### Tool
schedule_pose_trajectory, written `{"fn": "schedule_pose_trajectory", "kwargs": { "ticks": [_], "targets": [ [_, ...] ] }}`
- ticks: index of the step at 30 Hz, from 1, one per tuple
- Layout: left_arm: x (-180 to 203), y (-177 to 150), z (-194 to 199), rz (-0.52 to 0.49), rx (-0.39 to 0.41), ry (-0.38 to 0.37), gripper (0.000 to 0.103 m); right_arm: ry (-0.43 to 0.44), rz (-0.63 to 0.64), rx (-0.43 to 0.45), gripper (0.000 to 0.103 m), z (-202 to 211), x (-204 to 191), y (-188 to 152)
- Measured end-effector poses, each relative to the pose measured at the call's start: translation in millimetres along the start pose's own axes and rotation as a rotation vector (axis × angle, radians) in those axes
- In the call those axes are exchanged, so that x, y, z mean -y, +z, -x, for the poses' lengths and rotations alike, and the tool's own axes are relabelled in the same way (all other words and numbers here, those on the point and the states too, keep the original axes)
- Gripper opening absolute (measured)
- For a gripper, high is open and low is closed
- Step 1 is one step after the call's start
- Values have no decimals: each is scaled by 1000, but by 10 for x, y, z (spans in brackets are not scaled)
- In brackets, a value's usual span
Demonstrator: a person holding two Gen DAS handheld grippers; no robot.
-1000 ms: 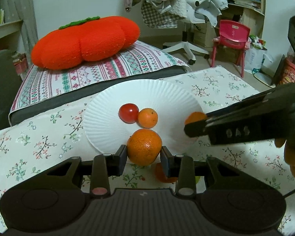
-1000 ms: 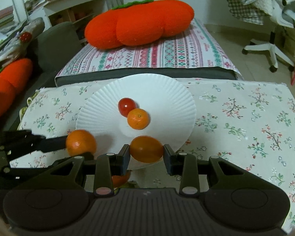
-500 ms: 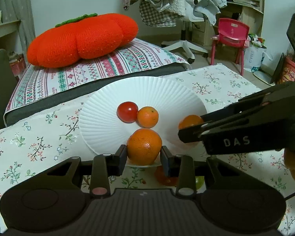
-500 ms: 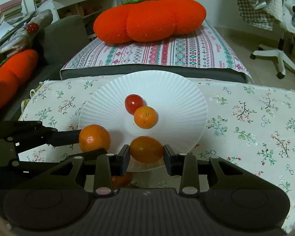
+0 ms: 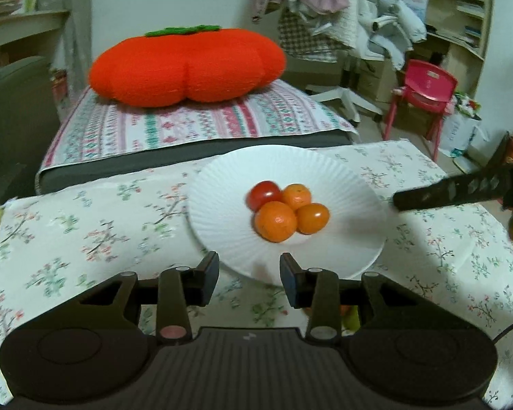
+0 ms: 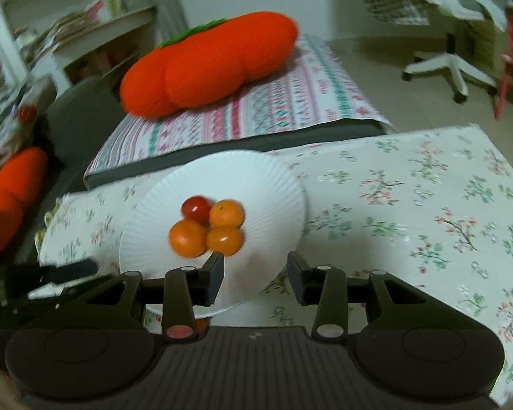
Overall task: Organize fruits
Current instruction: 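Lower the orange and tomato onto the white plate and open both tools, then lift both tools away from the plate back toward the remaining fruits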
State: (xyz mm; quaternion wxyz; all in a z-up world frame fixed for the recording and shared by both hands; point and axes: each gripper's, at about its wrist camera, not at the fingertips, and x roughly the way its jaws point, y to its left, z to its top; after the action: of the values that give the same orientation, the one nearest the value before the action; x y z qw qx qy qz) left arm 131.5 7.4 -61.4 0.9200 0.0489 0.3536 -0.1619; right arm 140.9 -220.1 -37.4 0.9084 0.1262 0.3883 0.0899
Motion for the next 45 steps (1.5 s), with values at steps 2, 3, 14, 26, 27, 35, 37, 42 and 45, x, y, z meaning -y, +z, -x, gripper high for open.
{"fn": "schedule_pose_trajectory", "kwargs": {
  "ticks": [2,3,14,26,27,35,37,42,45],
  "targets": [
    [1,-3,64,6,-8,19,32,9,-39,1,43,64,70,52],
    [8,-1,107,11,-10,27,35,18,-58,-1,44,104,96,70],
    [211,14,814,45,30,161,83,25,43,-37,56,549,-323,-30],
    [320,-278,1299,138,65,219,92,17,117,14,75,1083,-632,-468],
    [325,-297,1324,150,60,216,92,19,113,15,77,1129,-632,-512],
    [373,-424,1561,273,37,265,92,6,122,14,87,1272,-679,-761],
    [448,-441,1606,261,22,276,92,4,154,-1,89,1273,-707,-821],
    [541,-416,1752,225,36,308,92,-23,230,-47,90,1248,-731,-959],
    [506,-492,1700,230,22,301,92,-20,229,-51,93,1272,-716,-984]
  ]
}}
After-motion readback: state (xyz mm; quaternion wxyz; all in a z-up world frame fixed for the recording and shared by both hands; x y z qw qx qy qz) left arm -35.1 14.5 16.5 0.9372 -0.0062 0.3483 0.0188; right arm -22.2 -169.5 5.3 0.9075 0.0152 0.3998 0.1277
